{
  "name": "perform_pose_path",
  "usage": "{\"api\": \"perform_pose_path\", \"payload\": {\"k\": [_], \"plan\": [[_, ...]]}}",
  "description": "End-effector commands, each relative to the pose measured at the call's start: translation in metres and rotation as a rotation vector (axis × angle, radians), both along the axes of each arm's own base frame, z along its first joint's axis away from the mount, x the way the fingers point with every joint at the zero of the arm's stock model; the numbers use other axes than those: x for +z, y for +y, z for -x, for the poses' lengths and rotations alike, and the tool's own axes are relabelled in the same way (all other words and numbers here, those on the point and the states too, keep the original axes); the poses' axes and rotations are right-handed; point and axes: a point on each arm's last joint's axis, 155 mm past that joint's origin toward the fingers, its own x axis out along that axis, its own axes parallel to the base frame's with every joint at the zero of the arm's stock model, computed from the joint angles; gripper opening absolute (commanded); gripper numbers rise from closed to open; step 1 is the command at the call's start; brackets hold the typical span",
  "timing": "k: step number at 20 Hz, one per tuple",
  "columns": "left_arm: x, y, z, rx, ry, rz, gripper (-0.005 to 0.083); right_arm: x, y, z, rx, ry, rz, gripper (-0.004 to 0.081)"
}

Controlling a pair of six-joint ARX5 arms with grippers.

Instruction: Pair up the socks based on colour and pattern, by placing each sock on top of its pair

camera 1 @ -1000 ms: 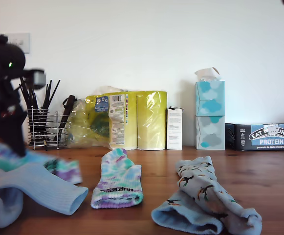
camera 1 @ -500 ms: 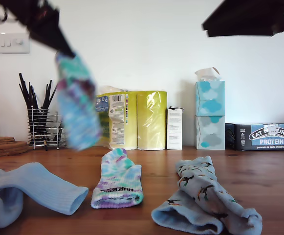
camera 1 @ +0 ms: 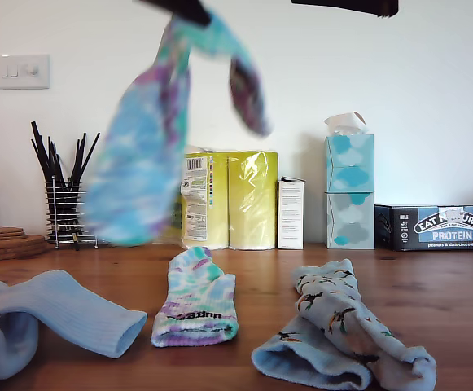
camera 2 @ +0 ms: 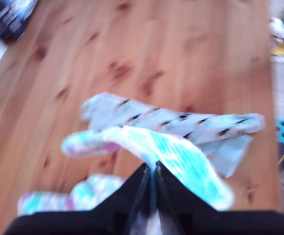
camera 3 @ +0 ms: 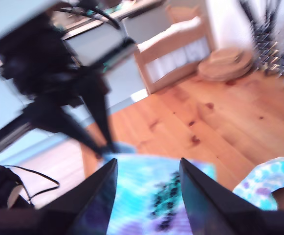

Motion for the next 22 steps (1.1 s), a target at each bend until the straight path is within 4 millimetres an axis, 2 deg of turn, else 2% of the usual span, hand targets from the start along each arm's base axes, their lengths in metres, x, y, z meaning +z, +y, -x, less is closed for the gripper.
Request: {"api": "perform_pose_path", "payload": {"k": [1,4,8,12,22], "plan": [[0.017,0.005,0.016,-0.02,-0.055,0.01,-0.0024,-0.023,-0.006,-0.001,0.028,0.132,0.004,0.0369],[0.034,0.013,0.039,-0.028,-0.108,0.004,-0.0024,-0.018,-0.014,0.008,0.111,0.245,-0.064,0.0369],[0.061,0.02,0.066,-0.064,-0.169,0.058,-0.0024,0.0,-0.012,0.028,0.24,0.272,-0.151,0.0369],[0.071,0.018,0.078,-0.095,-0.192,0.087,-0.0023,0.006,0.009,0.051,0.351,0.261,-0.159,0.0369],[0.078,0.006,0.095,-0.161,-0.202,0.121,-0.0023,0.001,0.015,0.044,0.34,0.23,-0.142,0.0369]]}}
